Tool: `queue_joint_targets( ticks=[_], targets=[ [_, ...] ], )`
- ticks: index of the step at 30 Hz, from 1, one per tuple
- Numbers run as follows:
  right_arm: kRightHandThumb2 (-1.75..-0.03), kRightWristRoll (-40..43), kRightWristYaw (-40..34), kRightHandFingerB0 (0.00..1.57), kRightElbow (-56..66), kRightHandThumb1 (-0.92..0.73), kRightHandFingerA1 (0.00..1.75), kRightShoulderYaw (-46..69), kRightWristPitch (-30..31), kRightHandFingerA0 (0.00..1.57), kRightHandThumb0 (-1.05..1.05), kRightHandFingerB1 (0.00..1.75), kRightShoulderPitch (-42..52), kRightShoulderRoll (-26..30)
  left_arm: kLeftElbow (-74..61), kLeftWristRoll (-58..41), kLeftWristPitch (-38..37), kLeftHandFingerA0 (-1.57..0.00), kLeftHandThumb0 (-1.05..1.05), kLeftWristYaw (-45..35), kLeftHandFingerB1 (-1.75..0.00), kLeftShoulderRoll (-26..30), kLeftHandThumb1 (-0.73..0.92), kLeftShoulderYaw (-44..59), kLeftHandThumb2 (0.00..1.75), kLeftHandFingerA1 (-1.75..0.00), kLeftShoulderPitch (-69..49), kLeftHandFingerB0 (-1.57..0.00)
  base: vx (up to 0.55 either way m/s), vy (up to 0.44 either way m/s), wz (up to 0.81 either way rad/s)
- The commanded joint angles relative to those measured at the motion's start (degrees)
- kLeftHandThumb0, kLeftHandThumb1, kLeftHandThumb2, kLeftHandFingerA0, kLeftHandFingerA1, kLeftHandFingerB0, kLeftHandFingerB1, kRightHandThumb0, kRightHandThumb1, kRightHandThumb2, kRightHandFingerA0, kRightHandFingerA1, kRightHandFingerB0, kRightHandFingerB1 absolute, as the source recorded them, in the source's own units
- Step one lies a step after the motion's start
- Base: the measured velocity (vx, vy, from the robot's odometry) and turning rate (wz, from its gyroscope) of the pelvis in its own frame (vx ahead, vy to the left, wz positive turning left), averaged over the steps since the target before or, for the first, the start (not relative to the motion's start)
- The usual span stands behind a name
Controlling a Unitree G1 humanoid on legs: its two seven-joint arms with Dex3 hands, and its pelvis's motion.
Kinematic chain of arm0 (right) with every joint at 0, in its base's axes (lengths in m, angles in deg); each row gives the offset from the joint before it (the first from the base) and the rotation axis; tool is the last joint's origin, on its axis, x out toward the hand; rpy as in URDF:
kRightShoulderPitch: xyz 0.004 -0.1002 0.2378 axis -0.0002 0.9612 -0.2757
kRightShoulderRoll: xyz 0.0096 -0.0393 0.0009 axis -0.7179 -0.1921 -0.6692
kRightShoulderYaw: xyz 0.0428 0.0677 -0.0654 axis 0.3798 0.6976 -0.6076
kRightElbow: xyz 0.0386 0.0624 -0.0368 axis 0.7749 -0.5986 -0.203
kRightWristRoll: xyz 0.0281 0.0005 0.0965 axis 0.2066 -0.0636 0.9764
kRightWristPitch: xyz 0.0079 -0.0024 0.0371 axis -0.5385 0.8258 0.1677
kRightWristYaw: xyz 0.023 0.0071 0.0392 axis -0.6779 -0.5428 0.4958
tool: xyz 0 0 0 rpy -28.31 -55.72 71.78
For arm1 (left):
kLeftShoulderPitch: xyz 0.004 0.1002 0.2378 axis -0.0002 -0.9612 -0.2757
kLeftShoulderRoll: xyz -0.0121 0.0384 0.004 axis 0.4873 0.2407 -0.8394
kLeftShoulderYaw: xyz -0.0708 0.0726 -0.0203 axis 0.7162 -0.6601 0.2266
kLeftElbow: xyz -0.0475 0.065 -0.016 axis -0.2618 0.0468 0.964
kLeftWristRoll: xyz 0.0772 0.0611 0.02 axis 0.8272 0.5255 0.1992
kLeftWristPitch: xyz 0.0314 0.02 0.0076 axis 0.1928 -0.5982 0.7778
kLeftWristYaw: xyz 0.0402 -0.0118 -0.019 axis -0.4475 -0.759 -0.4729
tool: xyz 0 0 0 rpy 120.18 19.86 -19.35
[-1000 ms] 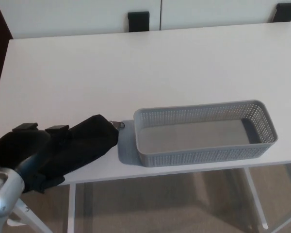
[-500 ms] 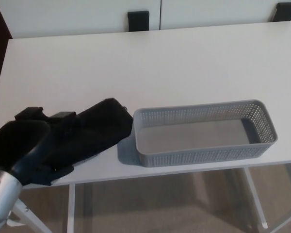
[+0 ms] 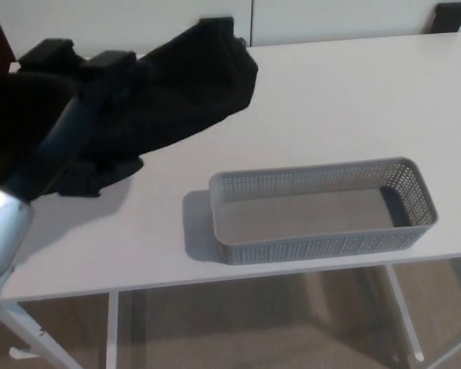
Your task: The robot walk towards a table in front and pick up a black pencil case on the left hand side and put the pencil case into a small container on the right hand side
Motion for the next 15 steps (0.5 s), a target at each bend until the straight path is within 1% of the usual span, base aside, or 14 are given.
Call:
queue_joint_targets(
  ticks=[1,2,4,5,6,7,8,9,10,11,12,13,14,15],
  targets=[
    [-0.92,-0.38,-0.48,0.02,-1.08,-0.57,0.43,-0.13,-0.88,0.01,-0.70,0.34,-0.64,0.20,0.06,5.37,3.63,-0.84,-0.21,-4.15,-0.58,-3.91,0.71,-6.89,0.61,-1.60,4.61,-0.84,0.00,0.000,0.00],
    [-0.93,-0.43,-0.47,0.06,-0.54,-0.56,0.42,-0.31,-1.02,0.01,-0.66,0.36,-0.09,0.07,0.42,6.52,4.04,-0.90,-0.29,-4.04,-0.61,-5.20,0.62,-8.71,0.63,-1.60,4.79,-0.79,0.00,0.000,0.00],
    [-0.91,-0.35,-0.62,0.08,0.06,-0.56,0.41,-0.41,-0.45,0.00,-0.70,0.35,0.26,-0.13,1.46,7.81,5.20,-0.86,-0.26,-4.97,-0.57,-7.17,0.64,-11.54,0.63,-1.58,5.78,-0.78,0.00,0.000,0.00],
    [-0.90,-0.51,-0.79,0.08,0.04,-0.56,0.41,-0.53,-0.24,0.00,-0.72,0.34,0.19,-0.14,2.42,8.84,5.32,-0.83,-0.18,-4.91,-0.55,-8.24,0.70,-13.13,0.60,-1.53,6.40,-0.82,0.00,0.000,0.00],
    [-0.88,-0.48,-0.87,0.05,0.60,-0.57,0.40,-0.60,0.12,0.01,-0.77,0.33,0.41,-0.21,4.70,10.26,5.86,-0.83,-0.17,-4.50,-0.56,-10.81,0.68,-15.99,0.60,-1.50,7.64,-0.83,0.00,0.000,0.00],
    [-0.88,-0.43,-0.87,0.05,0.85,-0.57,0.40,-0.61,0.23,0.01,-0.77,0.33,0.52,-0.24,5.52,10.71,6.08,-0.83,-0.17,-4.33,-0.56,-11.74,0.68,-16.93,0.60,-1.50,8.06,-0.83,0.00,0.000,0.00],
    [-0.91,-0.38,-0.60,0.05,1.05,-0.56,0.42,-0.62,0.17,0.03,-0.73,0.34,0.63,-0.07,9.17,10.92,5.72,-0.83,-0.17,-3.49,-0.54,-14.57,0.71,-19.66,0.61,-1.48,9.76,-0.81,0.00,0.000,0.00],
    [-0.92,-0.53,-0.69,0.00,1.16,-0.58,0.42,-0.78,0.03,0.03,-0.73,0.34,0.36,-0.09,10.77,11.51,5.83,-0.83,-0.17,-3.17,-0.54,-15.56,0.70,-20.55,0.60,-1.49,10.74,-0.80,0.00,0.000,0.00],
    [-0.92,-0.64,-0.71,0.00,1.07,-0.56,0.46,-0.87,-0.14,0.08,-0.71,0.36,0.12,-0.04,12.06,11.89,5.81,-0.82,-0.16,-2.68,-0.55,-16.34,0.65,-21.12,0.61,-1.50,11.32,-0.78,0.00,0.000,0.00],
    [-0.92,-0.69,-0.67,0.00,0.88,-0.56,0.46,-0.89,-0.33,0.08,-0.71,0.36,-0.04,0.07,13.25,12.13,5.69,-0.82,-0.16,-2.08,-0.55,-17.11,0.65,-21.61,0.61,-1.50,11.69,-0.78,0.00,0.000,0.00],
    [-0.92,-0.26,-0.23,0.00,1.27,-0.57,0.43,-0.77,-0.13,0.03,-0.70,0.34,0.06,-0.04,16.53,13.10,5.40,-0.89,-0.12,-0.27,-0.52,-18.63,0.63,-23.04,0.60,-1.42,12.64,-0.72,0.00,0.000,0.00],
    [-0.92,-0.03,-0.04,0.02,1.29,-0.56,0.42,-0.70,0.07,0.02,-0.69,0.34,0.01,-0.09,19.41,14.01,5.18,-0.91,-0.11,1.44,-0.52,-19.94,0.63,-24.16,0.60,-1.39,13.40,-0.72,0.00,0.000,0.00],
    [-0.91,0.00,-0.10,0.02,0.92,-0.56,0.42,-0.72,-0.09,0.01,-0.69,0.34,-0.11,-0.28,21.63,14.17,4.86,-0.86,-0.08,2.58,-0.53,-20.82,0.63,-24.74,0.59,-1.46,13.66,-0.71,0.00,0.000,0.00],
    [-0.91,-0.09,-0.24,0.03,1.07,-0.56,0.41,-0.77,0.01,0.01,-0.70,0.34,-0.02,-0.34,23.09,14.22,5.04,-0.82,-0.08,2.84,-0.51,-21.50,0.65,-25.03,0.59,-1.50,13.87,-0.65,0.00,0.000,0.00]
  ],
)
